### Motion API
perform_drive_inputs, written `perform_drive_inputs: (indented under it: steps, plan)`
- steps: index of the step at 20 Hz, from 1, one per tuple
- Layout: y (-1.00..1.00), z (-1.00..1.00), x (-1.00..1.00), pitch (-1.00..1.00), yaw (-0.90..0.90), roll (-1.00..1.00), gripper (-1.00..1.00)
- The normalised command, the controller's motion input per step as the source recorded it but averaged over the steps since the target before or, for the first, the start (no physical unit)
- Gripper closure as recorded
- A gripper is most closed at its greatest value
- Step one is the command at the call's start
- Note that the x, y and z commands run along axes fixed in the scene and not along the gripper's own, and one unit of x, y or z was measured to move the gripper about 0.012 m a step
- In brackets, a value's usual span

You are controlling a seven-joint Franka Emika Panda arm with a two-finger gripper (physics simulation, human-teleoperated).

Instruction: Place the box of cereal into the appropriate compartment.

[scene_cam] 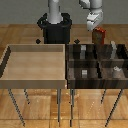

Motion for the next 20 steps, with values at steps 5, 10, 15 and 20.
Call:
perform_drive_inputs:
  steps: [5,10,15,20]
  plan:
    - [1.00,0.00,0.00,0.00,0.00,0.00,1.00]
    - [1.00,0.00,0.07,0.00,0.00,0.00,1.00]
    - [0.00,0.00,0.60,0.00,0.00,0.00,1.00]
    - [-0.20,0.00,0.60,0.00,0.00,0.00,1.00]
